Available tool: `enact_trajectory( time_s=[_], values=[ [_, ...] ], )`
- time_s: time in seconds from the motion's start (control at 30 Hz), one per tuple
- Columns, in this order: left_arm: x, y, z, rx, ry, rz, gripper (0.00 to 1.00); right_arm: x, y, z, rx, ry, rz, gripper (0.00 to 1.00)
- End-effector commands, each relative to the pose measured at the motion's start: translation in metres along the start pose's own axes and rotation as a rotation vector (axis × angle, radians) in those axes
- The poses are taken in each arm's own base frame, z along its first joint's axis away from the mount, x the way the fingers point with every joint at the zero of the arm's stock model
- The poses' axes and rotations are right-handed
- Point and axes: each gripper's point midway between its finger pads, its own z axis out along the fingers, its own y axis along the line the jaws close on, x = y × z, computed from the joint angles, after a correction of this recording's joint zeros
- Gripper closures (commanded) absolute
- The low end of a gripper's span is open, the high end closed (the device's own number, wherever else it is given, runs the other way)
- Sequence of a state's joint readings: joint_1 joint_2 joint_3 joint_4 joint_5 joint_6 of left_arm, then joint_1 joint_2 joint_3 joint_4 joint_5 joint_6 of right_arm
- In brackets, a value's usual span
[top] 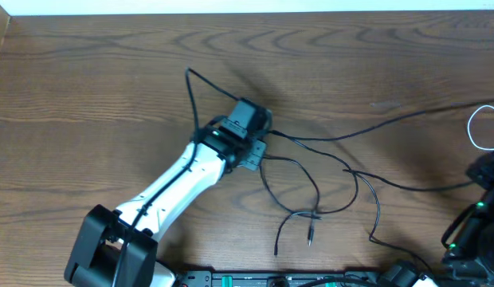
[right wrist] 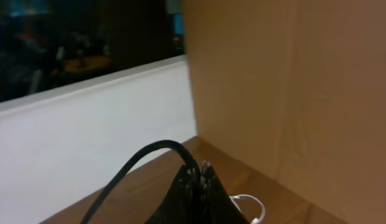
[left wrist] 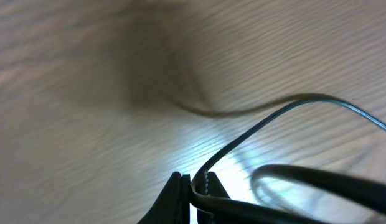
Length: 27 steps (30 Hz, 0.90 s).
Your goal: Untangle cables
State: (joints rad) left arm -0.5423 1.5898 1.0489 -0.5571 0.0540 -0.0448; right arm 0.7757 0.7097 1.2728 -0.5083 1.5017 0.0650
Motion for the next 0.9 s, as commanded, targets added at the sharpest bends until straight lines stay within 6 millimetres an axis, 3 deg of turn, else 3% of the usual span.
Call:
enact_trajectory(
  time_s=[0.0,0.2,0.37,0.57,0.7,0.87],
  values=[
    [0.005,0.027,0.000,-0.047,0.024,-0.049,0.92,-0.003,-0.019,0.000,0.088,-0.008,0.040,0.98],
    [0.019,0.070,-0.011,-0.094,0.065,-0.172,0.93,-0.001,-0.019,0.000,0.089,-0.007,0.011,0.98],
    [0.037,0.126,-0.036,-0.157,0.072,-0.346,0.93,0.000,-0.024,0.001,0.116,-0.009,-0.012,0.99],
    [0.073,0.204,-0.081,-0.265,0.010,-0.711,0.93,-0.001,-0.031,0.003,0.153,-0.013,-0.015,0.98],
    [0.109,0.247,-0.114,-0.346,-0.051,-1.005,0.93,-0.001,-0.033,0.003,0.167,-0.015,-0.017,0.98],
    [0.146,0.273,-0.143,-0.384,-0.112,-1.261,0.93,-0.001,-0.033,0.003,0.167,-0.015,-0.017,0.99]
  ],
)
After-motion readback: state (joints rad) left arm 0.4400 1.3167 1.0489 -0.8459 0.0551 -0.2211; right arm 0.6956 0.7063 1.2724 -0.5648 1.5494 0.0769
